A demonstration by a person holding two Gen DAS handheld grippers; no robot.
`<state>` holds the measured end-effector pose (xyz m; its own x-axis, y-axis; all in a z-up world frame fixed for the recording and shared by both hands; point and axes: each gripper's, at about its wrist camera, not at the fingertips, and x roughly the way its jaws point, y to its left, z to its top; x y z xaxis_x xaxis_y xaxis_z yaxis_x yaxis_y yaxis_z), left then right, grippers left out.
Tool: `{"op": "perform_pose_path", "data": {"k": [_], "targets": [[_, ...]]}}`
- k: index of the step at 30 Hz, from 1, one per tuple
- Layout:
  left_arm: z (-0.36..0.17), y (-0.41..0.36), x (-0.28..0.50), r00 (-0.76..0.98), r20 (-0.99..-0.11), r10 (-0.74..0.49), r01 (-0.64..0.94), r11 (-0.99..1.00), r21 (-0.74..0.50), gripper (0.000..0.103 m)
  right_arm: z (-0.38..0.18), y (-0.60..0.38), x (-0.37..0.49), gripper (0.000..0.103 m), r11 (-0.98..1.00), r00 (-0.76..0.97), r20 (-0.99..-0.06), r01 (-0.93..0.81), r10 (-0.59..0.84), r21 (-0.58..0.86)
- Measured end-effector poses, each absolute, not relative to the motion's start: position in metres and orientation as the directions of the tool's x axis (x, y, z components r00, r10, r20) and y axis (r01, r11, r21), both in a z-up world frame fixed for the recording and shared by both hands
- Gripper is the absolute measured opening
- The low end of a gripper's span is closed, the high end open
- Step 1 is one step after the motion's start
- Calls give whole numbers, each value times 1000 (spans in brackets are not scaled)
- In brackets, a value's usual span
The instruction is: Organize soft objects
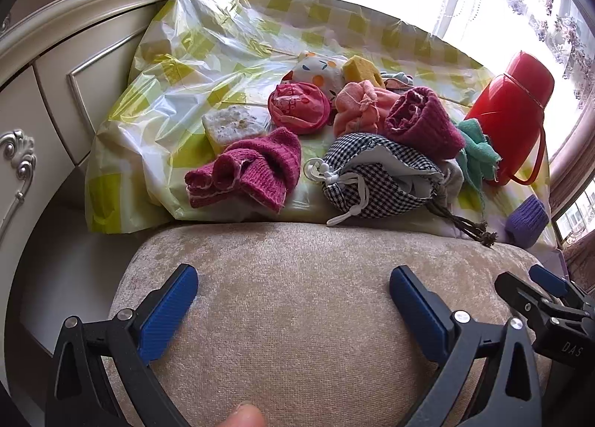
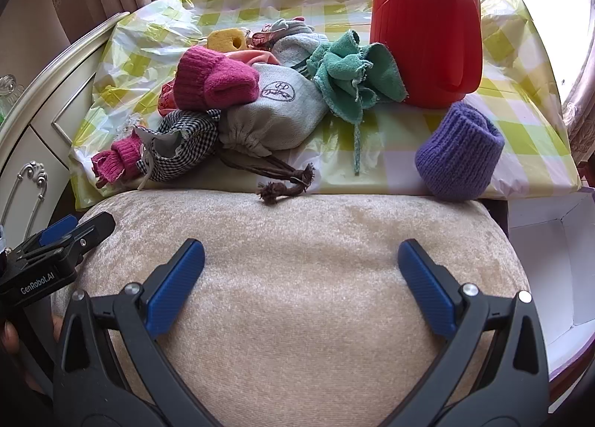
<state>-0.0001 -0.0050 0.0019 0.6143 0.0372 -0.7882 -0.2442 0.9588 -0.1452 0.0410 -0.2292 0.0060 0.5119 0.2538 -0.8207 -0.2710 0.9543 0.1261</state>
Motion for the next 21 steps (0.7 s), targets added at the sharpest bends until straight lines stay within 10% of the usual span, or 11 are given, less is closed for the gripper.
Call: {"op": "perform_pose_path", "data": {"k": [21], "targets": [[1,-2,-3,630,-776,24,-248,953,-172,103,6,-228,39,103,955,542,-800,-268,256,124]]}}
